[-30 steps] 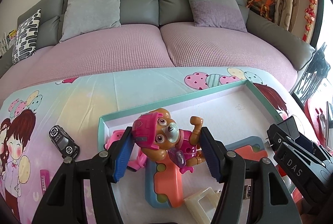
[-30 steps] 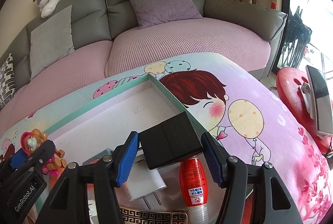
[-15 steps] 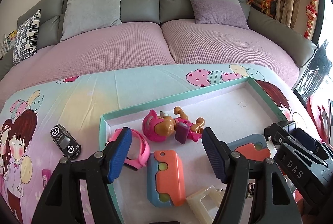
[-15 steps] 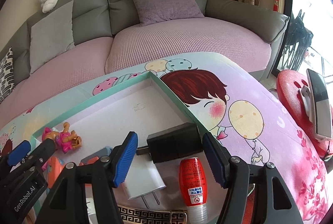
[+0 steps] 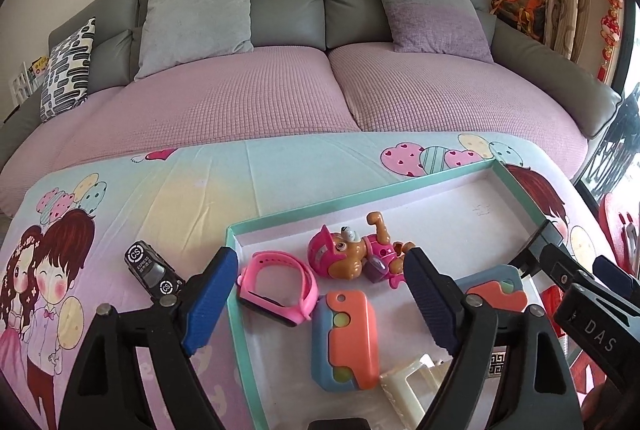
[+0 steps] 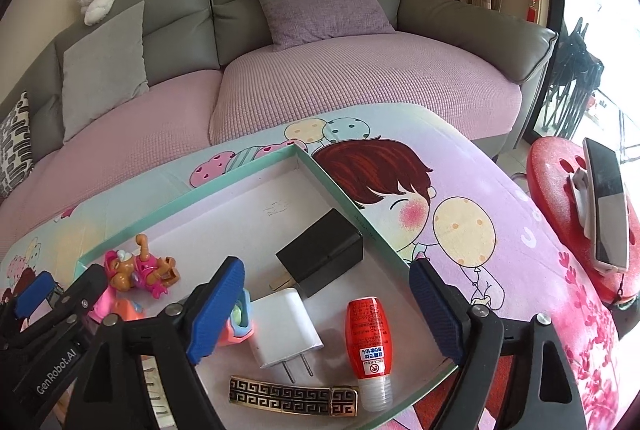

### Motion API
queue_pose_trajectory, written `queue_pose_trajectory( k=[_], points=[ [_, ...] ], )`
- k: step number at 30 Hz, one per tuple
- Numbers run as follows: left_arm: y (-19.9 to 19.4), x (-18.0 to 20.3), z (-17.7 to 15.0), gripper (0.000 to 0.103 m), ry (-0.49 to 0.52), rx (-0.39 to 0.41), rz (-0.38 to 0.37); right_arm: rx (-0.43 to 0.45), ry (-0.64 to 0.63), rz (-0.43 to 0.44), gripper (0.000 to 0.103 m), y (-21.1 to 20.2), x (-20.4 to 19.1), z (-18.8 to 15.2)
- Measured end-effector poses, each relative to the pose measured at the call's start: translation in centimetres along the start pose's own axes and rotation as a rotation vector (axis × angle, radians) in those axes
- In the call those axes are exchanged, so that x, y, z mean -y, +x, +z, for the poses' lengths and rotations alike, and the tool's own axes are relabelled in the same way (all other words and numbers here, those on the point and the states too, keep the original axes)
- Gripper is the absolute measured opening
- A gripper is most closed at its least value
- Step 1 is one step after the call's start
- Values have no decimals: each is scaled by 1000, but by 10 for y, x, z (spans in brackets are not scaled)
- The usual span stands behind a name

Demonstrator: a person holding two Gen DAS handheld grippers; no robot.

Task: Organize rigid objects
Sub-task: 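Lower and release the dog figure with left gripper while right releases the charger, then move both open grippers back from the tray toward the remaining items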

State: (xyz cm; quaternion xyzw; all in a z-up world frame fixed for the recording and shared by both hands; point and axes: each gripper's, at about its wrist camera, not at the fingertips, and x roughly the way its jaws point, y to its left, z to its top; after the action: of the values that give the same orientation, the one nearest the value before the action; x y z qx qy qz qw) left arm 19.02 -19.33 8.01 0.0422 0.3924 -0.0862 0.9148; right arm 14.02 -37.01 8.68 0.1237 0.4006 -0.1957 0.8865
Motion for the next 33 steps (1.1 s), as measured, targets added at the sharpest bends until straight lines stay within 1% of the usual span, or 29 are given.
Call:
queue_pose_trajectory(
  k=[4,5,6,7,8,9,13,16,25,28,33],
  points=[
    [-1,-10,1,86,-27,-11,28,-27,-15,-22,87,0,1,-1],
    [-1,-13,1,87,-35,-16,40,-34,-14,-22,87,0,1,-1],
    [-1,-16,1,90,-46,-23,53,-44,-11,-22,90,1,2,-2],
    [-1,-19,1,97,-59,-28,64,-55,-10,-24,93,1,2,-2],
    [0,-22,0,99,-71,-30,68,-62,-11,-27,100,2,2,-3],
    [0,-25,0,99,-80,-33,69,-64,-14,-31,103,2,1,-3],
    [0,-33,-2,100,-112,-35,86,-65,-23,-35,103,0,0,-3],
    [-1,-39,-2,103,-136,-27,92,-63,-15,-23,103,-3,0,-3],
    [-3,-52,-3,103,-181,-42,95,-57,-11,-11,103,-9,-4,0],
    [-7,-60,-3,103,-191,-46,96,-53,-17,34,103,-12,-13,0],
    [-16,-80,-10,103,-225,-70,128,-53,-114,76,103,-18,-45,-11]
  ],
)
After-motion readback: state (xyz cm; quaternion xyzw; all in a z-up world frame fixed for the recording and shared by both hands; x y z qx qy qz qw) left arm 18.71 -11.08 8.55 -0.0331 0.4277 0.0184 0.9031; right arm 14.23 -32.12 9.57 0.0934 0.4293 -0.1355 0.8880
